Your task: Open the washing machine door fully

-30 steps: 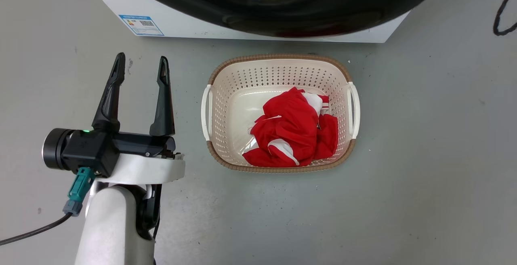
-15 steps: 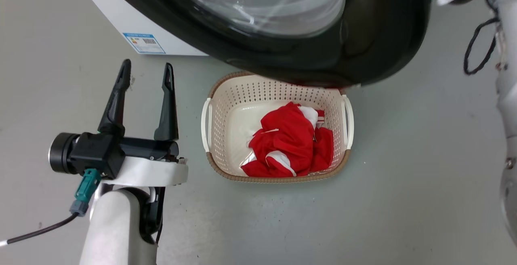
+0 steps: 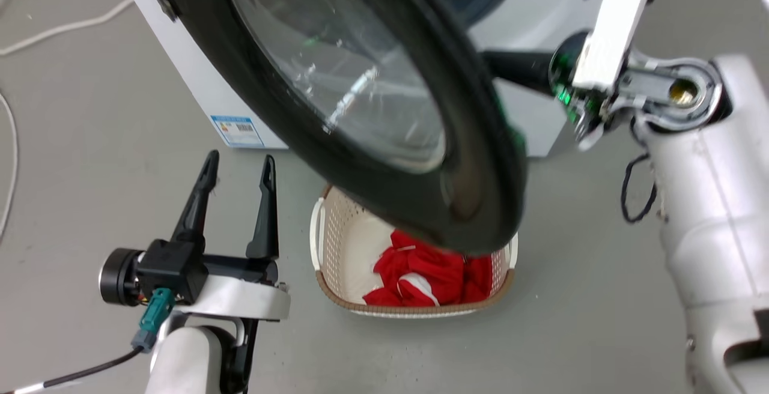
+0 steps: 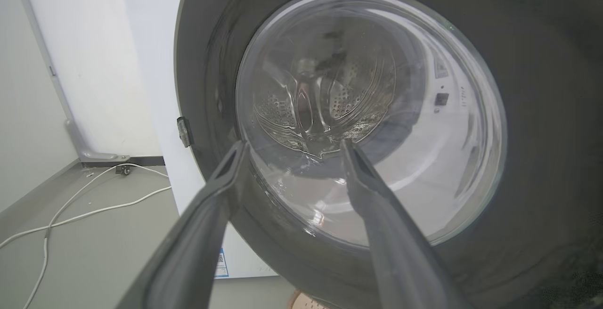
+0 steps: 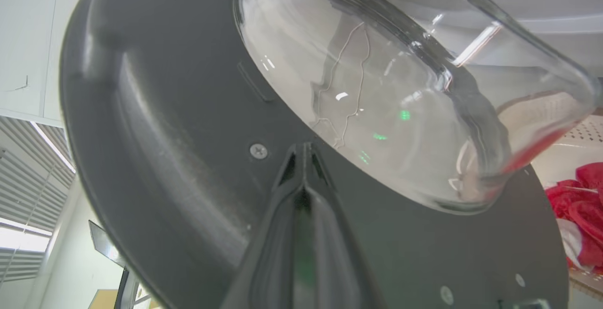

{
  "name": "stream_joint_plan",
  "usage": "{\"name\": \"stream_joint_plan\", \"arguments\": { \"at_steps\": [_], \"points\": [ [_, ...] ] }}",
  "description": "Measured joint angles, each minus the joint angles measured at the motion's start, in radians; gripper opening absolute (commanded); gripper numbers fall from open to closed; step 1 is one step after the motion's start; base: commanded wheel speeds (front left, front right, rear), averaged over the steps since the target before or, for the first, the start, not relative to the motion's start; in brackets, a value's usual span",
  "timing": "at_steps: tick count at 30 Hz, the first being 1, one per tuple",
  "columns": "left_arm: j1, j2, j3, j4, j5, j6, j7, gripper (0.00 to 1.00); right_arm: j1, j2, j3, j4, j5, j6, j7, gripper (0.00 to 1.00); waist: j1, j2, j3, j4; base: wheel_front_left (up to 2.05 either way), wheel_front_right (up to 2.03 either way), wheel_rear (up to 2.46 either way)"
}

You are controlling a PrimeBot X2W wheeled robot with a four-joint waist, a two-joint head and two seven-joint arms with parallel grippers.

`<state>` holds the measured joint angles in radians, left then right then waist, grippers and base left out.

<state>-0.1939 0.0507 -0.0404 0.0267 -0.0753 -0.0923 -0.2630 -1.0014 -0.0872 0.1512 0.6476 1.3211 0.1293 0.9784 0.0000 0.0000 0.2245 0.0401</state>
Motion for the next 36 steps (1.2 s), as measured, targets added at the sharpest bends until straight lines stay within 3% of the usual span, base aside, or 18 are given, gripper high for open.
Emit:
{"name": "stream_joint_plan", "arguments": {
  "at_steps": [9, 19, 24, 29, 36],
  "points": [
    [0.034, 0.0, -0.016, 0.005, -0.007, 0.005, 0.0, 1.0, 0.153, 0.029, 0.068, -0.152, 0.046, 0.0, 0.043, 0.0, -0.0001, 0.0, -0.067, 0.016, 0.0, 0.0, 0.0],
    [0.044, 0.0, -0.027, 0.005, -0.016, 0.009, 0.0, 1.0, 0.23, 0.032, 0.175, -0.257, 0.116, 0.0, 0.006, 0.0, -0.0001, 0.0, -0.073, 0.017, 0.0, 0.0, 0.0],
    [0.049, 0.0, -0.026, 0.004, -0.017, 0.014, 0.0, 1.0, 0.263, 0.036, 0.176, -0.271, 0.097, 0.0, -0.129, 0.0, 0.0, 0.0, -0.073, 0.004, 0.0, 0.0, 0.0],
    [0.052, 0.0, -0.016, 0.009, -0.016, 0.014, 0.0, 1.0, 0.316, 0.036, 0.099, -0.259, 0.058, 0.0, -0.336, 0.0, -0.0001, 0.0, -0.081, -0.007, 0.0, 0.0, 0.0],
    [0.076, 0.0, 0.006, 0.016, -0.016, 0.018, 0.0, 1.0, 0.472, 0.028, -0.006, -0.28, 0.046, 0.0, -0.545, 0.0, -0.0001, 0.0, -0.111, -0.025, 0.0, 0.0, 0.0]
  ]
}}
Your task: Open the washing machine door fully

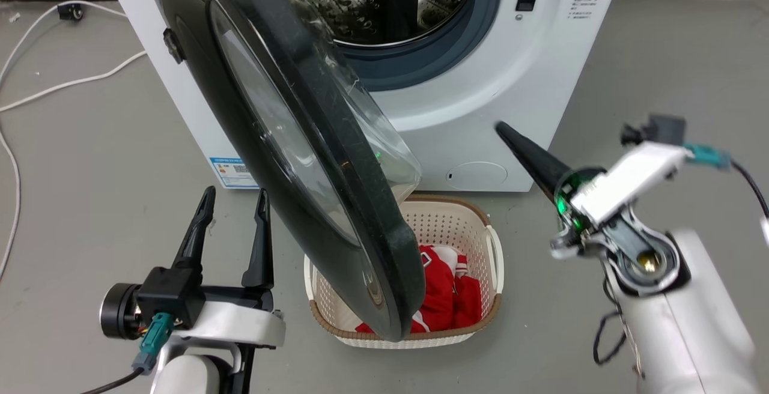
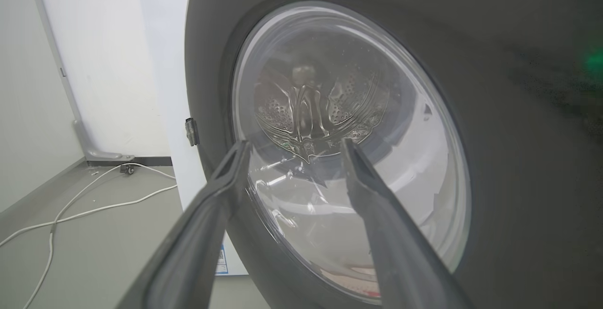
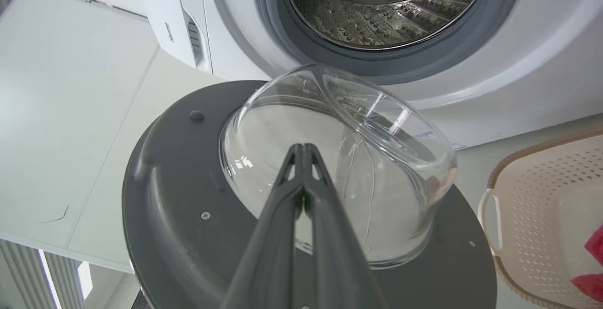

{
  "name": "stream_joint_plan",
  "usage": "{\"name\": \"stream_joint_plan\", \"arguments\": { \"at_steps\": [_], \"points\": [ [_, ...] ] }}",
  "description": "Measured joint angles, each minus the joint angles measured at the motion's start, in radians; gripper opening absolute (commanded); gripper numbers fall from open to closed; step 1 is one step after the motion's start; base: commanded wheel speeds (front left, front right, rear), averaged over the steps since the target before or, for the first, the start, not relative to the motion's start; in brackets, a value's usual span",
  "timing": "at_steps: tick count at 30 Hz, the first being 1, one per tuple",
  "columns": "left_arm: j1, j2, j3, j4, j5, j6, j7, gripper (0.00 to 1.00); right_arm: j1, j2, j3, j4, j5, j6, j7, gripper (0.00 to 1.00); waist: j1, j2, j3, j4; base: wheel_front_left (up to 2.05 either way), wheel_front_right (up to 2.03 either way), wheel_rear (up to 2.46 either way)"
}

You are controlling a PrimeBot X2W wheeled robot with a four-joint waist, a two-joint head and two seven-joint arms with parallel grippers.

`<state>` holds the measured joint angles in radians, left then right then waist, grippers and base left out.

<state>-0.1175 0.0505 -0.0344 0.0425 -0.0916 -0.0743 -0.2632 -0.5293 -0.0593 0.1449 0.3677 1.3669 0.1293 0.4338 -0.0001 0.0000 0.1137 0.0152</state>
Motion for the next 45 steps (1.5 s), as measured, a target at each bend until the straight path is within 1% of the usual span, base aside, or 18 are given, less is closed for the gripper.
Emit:
{"name": "stream_joint_plan", "arguments": {
  "at_steps": [4, 5, 6, 7, 8, 9, 12, 15, 18, 20, 22, 24, 28, 31, 34, 36, 38, 45],
  "points": [
    [0.016, 0.0, 0.009, 0.004, -0.001, 0.004, 0.0, 1.0, 0.114, -0.01, -0.033, -0.048, -0.035, 0.0, -0.122, 0.0, 0.0, 0.0, -0.017, -0.011, 0.0, 0.0, 0.0],
    [0.017, 0.0, 0.009, 0.006, -0.001, 0.004, 0.0, 1.0, 0.144, -0.01, -0.044, -0.055, -0.037, 0.0, -0.153, 0.08, 0.0, 0.0, -0.021, -0.012, 0.0, 0.0, 0.0],
    [0.019, 0.0, 0.008, 0.007, -0.001, 0.004, 0.0, 1.0, 0.172, -0.011, -0.053, -0.064, -0.046, 0.0, -0.186, 0.3, 0.0, 0.0, -0.025, -0.013, 0.0, 0.0, 0.0],
    [0.022, 0.0, 0.008, 0.008, -0.001, 0.004, 0.0, 1.0, 0.199, -0.012, -0.06, -0.076, -0.062, 0.0, -0.223, 0.58, 0.0, 0.0, -0.029, -0.014, 0.0, 0.0, 0.0],
    [0.026, 0.0, 0.008, 0.01, -0.001, 0.004, 0.0, 1.0, 0.224, -0.012, -0.067, -0.085, -0.075, 0.0, -0.257, 0.95, 0.0, 0.0, -0.033, -0.014, 0.0, 0.0, 0.0],
    [0.03, 0.0, 0.008, 0.011, -0.001, 0.004, 0.0, 1.0, 0.248, -0.012, -0.073, -0.093, -0.085, 0.0, -0.29, 1.0, 0.0, 0.0, -0.036, -0.015, 0.0, 0.0, 0.0],
    [0.032, 0.0, 0.008, 0.016, -0.001, 0.004, 0.0, 1.0, 0.311, -0.012, -0.092, -0.122, -0.127, 0.0, -0.396, 1.0, 0.0, 0.0, -0.044, -0.015, 0.0, 0.0, 0.0],
    [0.038, 0.0, 0.01, 0.017, -0.001, 0.004, 0.0, 1.0, 0.358, -0.034, -0.096, -0.137, -0.243, 0.0, -0.507, 1.0, 0.0, 0.0, -0.051, -0.018, 0.0, 0.0, 0.0],
    [0.047, 0.0, 0.01, 0.019, -0.001, 0.004, 0.0, 1.0, 0.391, -0.034, -0.118, -0.144, -0.328, 0.0, -0.602, 1.0, 0.0001, 0.0, -0.061, -0.018, 0.0, 0.0, 0.0],
    [0.052, 0.0, 0.011, 0.02, -0.001, 0.004, 0.0, 1.0, 0.405, -0.041, -0.141, -0.144, -0.452, 0.0, -0.654, 1.0, 0.0001, 0.0, -0.067, -0.017, 0.0, 0.0, 0.0],
    [0.053, 0.0, 0.012, 0.02, -0.001, 0.005, 0.0, 1.0, 0.419, -0.034, -0.182, -0.153, -0.547, 0.001, -0.679, 1.0, 0.0, 0.0, -0.071, -0.016, 0.0, 0.0, 0.0],
    [0.054, 0.0, 0.012, 0.021, -0.003, 0.006, 0.0, 1.0, 0.431, -0.022, -0.225, -0.18, -0.679, 0.001, -0.69, 1.0, 0.0, 0.0, -0.074, -0.015, 0.0, 0.0, 0.0],
    [0.054, 0.0, 0.015, 0.02, -0.007, 0.009, 0.0, 1.0, 0.442, -0.004, -0.29, -0.296, -0.97, 0.002, -0.696, 1.0, 0.0001, 0.0, -0.078, -0.016, 0.0, 0.0, 0.0],
    [0.056, 0.0, 0.018, 0.017, -0.007, 0.012, 0.0, 1.0, 0.461, 0.002, -0.284, -0.397, -1.141, 0.002, -0.697, 1.0, 0.0001, 0.0, -0.079, -0.02, 0.0, 0.0, 0.0],
    [0.057, 0.0, 0.021, 0.015, -0.001, 0.012, 0.0, 1.0, 0.499, 0.007, -0.244, -0.449, -1.273, 0.002, -0.697, 1.0, 0.0001, 0.0, -0.079, -0.023, 0.0, 0.0, 0.0],
    [0.057, 0.0, 0.023, 0.014, 0.0, 0.011, 0.0, 1.0, 0.525, 0.007, -0.213, -0.463, -1.312, 0.002, -0.697, 1.0, 0.0, 0.0, -0.08, -0.024, 0.0, 0.0, 0.0],
    [0.057, 0.0, 0.024, 0.012, 0.001, 0.011, 0.0, 1.0, 0.549, 0.007, -0.197, -0.465, -1.324, 0.002, -0.697, 1.0, 0.0001, 0.0, -0.08, -0.025, 0.0, 0.0, 0.0],
    [0.056, 0.0, 0.025, 0.007, 0.009, 0.01, 0.0, 1.0, 0.583, 0.008, -0.201, -0.395, -1.286, 0.002, -0.689, 1.0, 0.0001, 0.0, -0.075, -0.026, 0.0, 0.0, 0.0]
  ]
}}
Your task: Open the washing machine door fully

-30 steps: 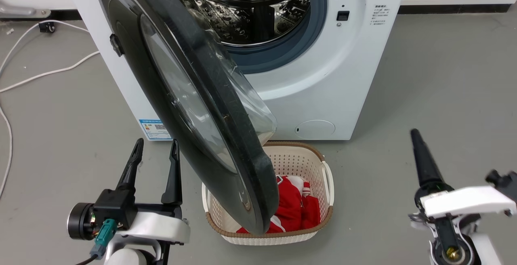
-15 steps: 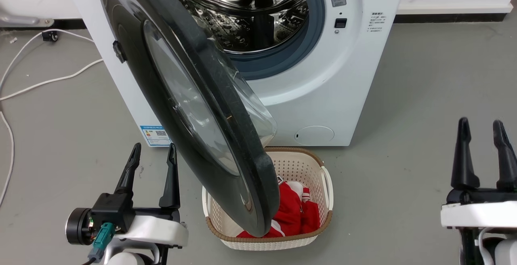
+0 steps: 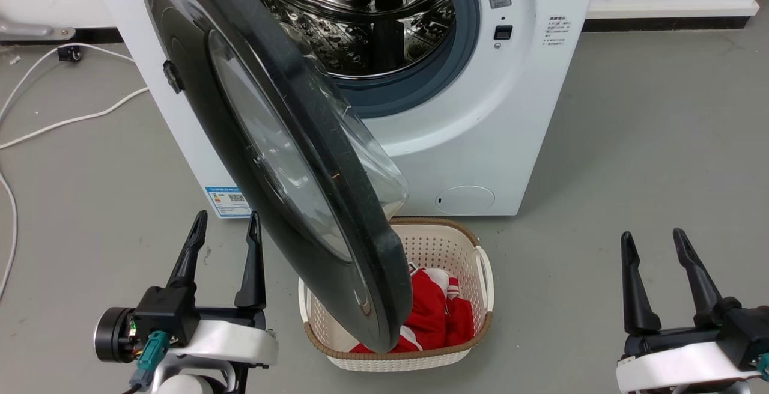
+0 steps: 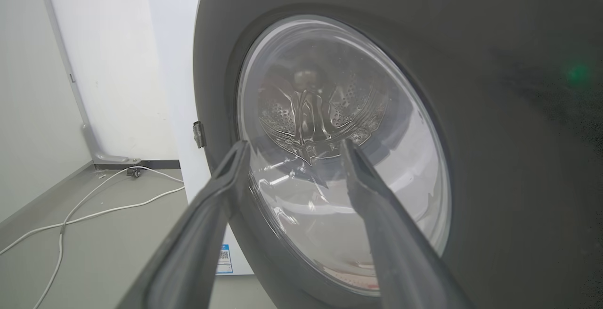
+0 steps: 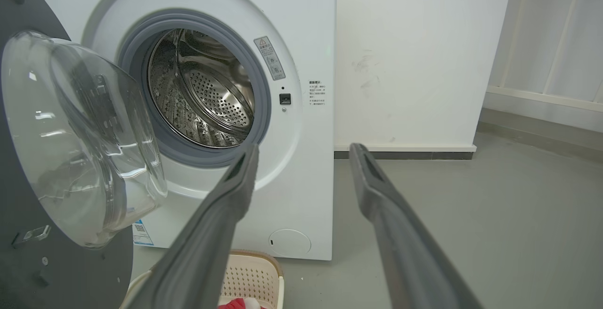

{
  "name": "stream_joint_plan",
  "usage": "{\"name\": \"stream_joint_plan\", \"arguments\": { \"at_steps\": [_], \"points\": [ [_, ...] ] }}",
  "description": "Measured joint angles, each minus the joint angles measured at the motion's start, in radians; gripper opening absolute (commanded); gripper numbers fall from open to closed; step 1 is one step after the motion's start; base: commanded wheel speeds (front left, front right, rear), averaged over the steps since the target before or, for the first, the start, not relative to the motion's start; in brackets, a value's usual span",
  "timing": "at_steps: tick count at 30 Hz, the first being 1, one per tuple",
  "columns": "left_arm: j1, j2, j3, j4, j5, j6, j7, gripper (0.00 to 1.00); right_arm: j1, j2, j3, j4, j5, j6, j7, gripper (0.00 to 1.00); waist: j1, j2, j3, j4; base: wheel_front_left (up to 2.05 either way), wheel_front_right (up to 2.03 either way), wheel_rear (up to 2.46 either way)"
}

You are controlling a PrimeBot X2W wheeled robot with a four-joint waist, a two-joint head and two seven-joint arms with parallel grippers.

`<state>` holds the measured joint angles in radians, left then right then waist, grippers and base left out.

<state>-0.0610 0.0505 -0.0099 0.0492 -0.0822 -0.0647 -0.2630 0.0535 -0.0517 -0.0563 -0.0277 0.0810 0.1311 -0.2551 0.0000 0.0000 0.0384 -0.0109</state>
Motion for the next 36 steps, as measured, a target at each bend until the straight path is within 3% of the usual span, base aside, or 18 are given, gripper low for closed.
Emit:
{"name": "stream_joint_plan", "arguments": {
  "at_steps": [13, 14, 15, 25, 36],
  "points": [
    [0.0, 0.0, -0.005, 0.002, 0.0, -0.005, 0.0, 1.0, -0.013, 0.0, 0.001, 0.017, 0.018, 0.0, -0.005, 1.0, 0.0, 0.0, 0.007, 0.0, 0.0, 0.0, 0.0],
    [-0.001, 0.0, -0.006, 0.002, 0.0, -0.006, 0.0, 0.37, -0.013, 0.0, 0.001, 0.017, 0.018, 0.0, -0.006, 1.0, 0.0, 0.0, 0.007, 0.0, 0.0, 0.0, 0.0],
    [-0.001, 0.0, -0.006, 0.002, 0.0, -0.006, 0.0, 0.0, -0.013, 0.0, 0.001, 0.017, 0.02, 0.0, -0.006, 1.0, 0.0, 0.0, 0.007, 0.0, 0.0, 0.0, 0.0],
    [-0.009, 0.0, 0.004, -0.062, -0.004, -0.001, 0.0, 0.0, -0.013, 0.0, -0.001, 0.026, 0.029, 0.0, -0.007, 1.0, 0.0, 0.0, 0.003, 0.001, 0.0, 0.0, 0.0],
    [-0.084, 0.0, 0.039, -0.406, 0.012, 0.022, 0.0, 0.0, -0.013, 0.0, -0.004, 0.039, 0.043, 0.0, -0.008, 1.0, 0.0001, 0.0, -0.001, 0.01, 0.0, 0.0, 0.0]
  ]
}}
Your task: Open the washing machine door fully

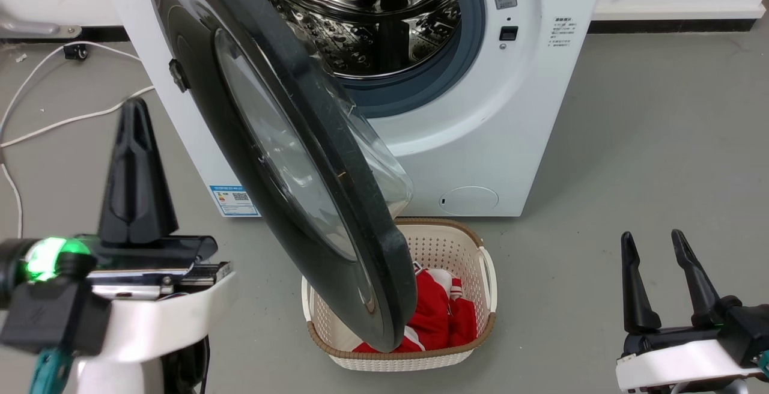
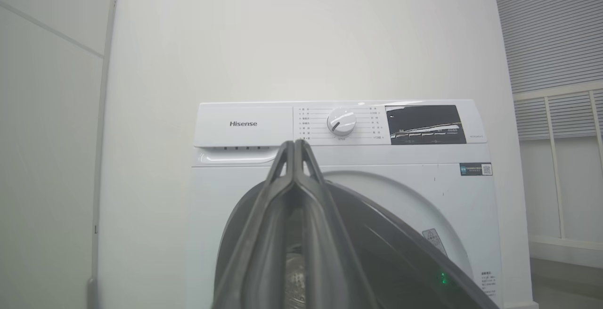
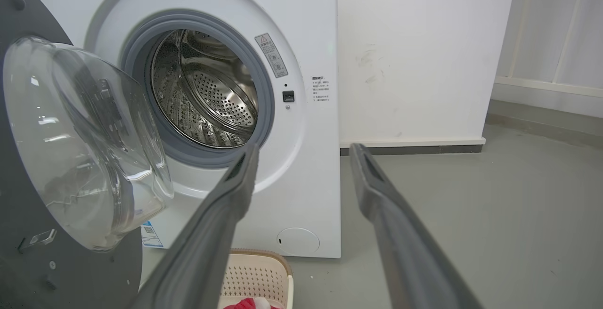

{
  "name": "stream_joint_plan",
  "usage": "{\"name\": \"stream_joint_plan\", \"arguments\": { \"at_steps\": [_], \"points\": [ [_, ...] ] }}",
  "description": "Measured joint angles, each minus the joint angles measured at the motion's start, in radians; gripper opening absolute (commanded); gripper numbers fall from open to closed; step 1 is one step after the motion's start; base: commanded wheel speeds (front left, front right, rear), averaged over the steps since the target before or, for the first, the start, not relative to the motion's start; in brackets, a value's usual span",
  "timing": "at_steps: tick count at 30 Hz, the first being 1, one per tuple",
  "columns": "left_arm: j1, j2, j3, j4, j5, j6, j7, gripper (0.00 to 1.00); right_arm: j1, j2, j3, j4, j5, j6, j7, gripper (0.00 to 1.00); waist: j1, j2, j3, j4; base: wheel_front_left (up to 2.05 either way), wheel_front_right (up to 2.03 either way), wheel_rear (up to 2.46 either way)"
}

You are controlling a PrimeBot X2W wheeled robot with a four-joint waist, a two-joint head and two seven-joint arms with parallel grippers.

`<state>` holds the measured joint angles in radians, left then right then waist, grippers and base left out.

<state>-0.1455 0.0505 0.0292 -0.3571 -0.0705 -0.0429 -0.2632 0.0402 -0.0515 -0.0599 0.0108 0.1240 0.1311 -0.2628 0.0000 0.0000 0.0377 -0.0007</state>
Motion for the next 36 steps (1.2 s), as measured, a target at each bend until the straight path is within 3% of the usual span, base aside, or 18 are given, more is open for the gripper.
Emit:
{"name": "stream_joint_plan", "arguments": {
  "at_steps": [6, 12, 21, 25, 31, 36],
  "points": [
    [-0.037, 0.0, -0.036, -0.193, 0.025, -0.001, 0.0, 0.0, -0.005, 0.0, 0.002, 0.009, 0.006, 0.0, 0.0, 1.0, 0.0001, 0.0, 0.003, -0.005, 0.0, 0.0, 0.0],
    [-0.05, 0.0, -0.175, -0.261, 0.039, -0.04, -0.001, 0.0, -0.017, 0.0, 0.003, 0.015, 0.007, 0.0, 0.0, 1.0, 0.0, 0.0, 0.011, -0.008, 0.0, 0.0, 0.0],
    [0.01, 0.04, -0.467, -0.099, 0.022, -0.081, 0.002, 0.0, -0.02, 0.0, 0.009, 0.039, 0.011, 0.0, 0.0, 1.0, 0.0, 0.0, 0.005, -0.007, 0.0, 0.0, 0.0],
    [0.068, 0.063, -0.565, -0.004, -0.051, -0.085, 0.08, 0.0, -0.02, 0.0, 0.013, 0.049, 0.013, 0.0, 0.0, 1.0, 0.0, 0.0, 0.001, -0.007, 0.0, 0.0, 0.0],
    [0.15, 0.1, -0.6, 0.108, -0.101, -0.075, 0.172, 0.0, -0.02, 0.0, 0.016, 0.064, 0.017, 0.0, 0.0, 1.0, 0.0, 0.0, -0.001, -0.007, 0.0, 0.0, 0.0],
    [0.152, 0.103, -0.574, 0.204, -0.083, -0.04, 0.147, 0.0, -0.02, 0.0, 0.016, 0.072, 0.02, 0.0, 0.001, 1.0, 0.0, 0.0, 0.004, -0.003, 0.0, 0.0, 0.0]
  ]
}}
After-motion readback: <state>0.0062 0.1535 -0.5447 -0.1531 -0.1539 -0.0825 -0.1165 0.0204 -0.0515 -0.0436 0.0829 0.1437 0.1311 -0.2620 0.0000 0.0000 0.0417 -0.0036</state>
